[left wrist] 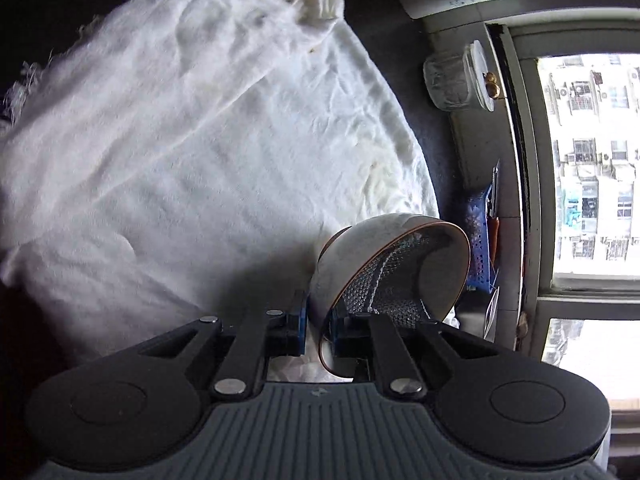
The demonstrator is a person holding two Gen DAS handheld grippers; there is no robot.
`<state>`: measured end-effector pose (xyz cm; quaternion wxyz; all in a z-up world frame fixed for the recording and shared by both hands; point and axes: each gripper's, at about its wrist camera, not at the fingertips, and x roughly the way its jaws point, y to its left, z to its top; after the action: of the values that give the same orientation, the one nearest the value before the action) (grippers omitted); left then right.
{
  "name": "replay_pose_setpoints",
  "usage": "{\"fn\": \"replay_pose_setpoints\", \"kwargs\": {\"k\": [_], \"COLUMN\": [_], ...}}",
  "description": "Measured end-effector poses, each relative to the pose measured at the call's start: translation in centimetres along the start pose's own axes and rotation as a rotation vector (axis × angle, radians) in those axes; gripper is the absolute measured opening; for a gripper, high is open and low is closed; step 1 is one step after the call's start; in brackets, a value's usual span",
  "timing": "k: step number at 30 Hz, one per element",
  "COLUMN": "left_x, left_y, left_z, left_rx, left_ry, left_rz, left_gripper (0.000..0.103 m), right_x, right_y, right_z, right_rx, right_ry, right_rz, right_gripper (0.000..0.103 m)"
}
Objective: Clean bowl
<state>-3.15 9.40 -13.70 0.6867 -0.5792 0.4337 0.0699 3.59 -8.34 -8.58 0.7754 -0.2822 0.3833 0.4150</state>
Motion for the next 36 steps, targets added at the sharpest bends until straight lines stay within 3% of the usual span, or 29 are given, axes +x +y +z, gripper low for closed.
{"fn": "replay_pose_setpoints", "kwargs": {"k": [5, 8, 9, 10, 11, 14, 16, 17, 19, 21, 25, 31, 33, 36], "left_x": [0.1, 0.0, -0.2, -0.5, -0.7, -0.7, -0.3, -0.1, 0.4, 0.4, 0.1, -0.3, -0.2, -0.4], "left_y": [0.4, -0.8, -2.2, -4.2, -5.6, -9.1, -10.2, -10.6, -10.9, -10.9, -10.4, -8.1, -6.7, -4.8], "left_z": [0.0, 0.1, -0.1, -0.6, -1.1, -3.6, -5.0, -5.7, -6.4, -6.2, -5.4, -3.5, -2.8, -2.1], "left_rx": [-0.053, 0.054, 0.171, 0.359, 0.491, 0.912, 1.117, 1.220, 1.328, 1.339, 1.258, 0.940, 0.790, 0.607], "left_ry": [0.017, 0.013, -0.009, -0.064, -0.108, -0.231, -0.275, -0.288, -0.286, -0.282, -0.265, -0.184, -0.152, -0.150], "left_rz": [-0.005, 0.033, 0.084, 0.178, 0.244, 0.350, 0.387, 0.397, 0.416, 0.409, 0.387, 0.279, 0.220, 0.145], "left_gripper": [0.011, 0.011, 0.018, 0.023, 0.034, 0.036, 0.029, 0.013, 0.009, 0.009, 0.009, 0.009, 0.009, 0.010], "right_x": [0.1, 0.2, 0.2, 0.1, 0.1, 0.1, 0.0, -0.1, -0.2, -0.5, -0.6, 0.0, 0.3, 0.6], "right_y": [0.0, 0.0, 0.0, 0.0, 0.0, -0.2, -0.3, -0.3, -0.3, -0.4, -0.8, -0.6, -0.5, -0.6], "right_z": [0.0, 0.0, 0.0, 0.0, 0.0, 0.0, 0.0, 0.0, 0.0, 0.2, 0.3, 0.3, 0.2, 0.1], "right_rx": [0.004, 0.004, -0.001, -0.007, -0.012, -0.012, -0.017, -0.019, -0.030, -0.039, -0.032, -0.008, 0.002, 0.023], "right_ry": [0.000, -0.001, -0.001, -0.001, -0.002, -0.006, -0.009, -0.014, -0.027, -0.041, -0.046, -0.011, 0.004, 0.018], "right_rz": [0.007, 0.012, 0.011, 0.006, -0.001, -0.011, -0.022, -0.029, -0.046, -0.062, -0.068, -0.019, -0.004, 0.019], "right_gripper": [0.006, 0.006, 0.006, 0.006, 0.006, 0.006, 0.006, 0.006, 0.006, 0.006, 0.006, 0.006, 0.006, 0.005]}}
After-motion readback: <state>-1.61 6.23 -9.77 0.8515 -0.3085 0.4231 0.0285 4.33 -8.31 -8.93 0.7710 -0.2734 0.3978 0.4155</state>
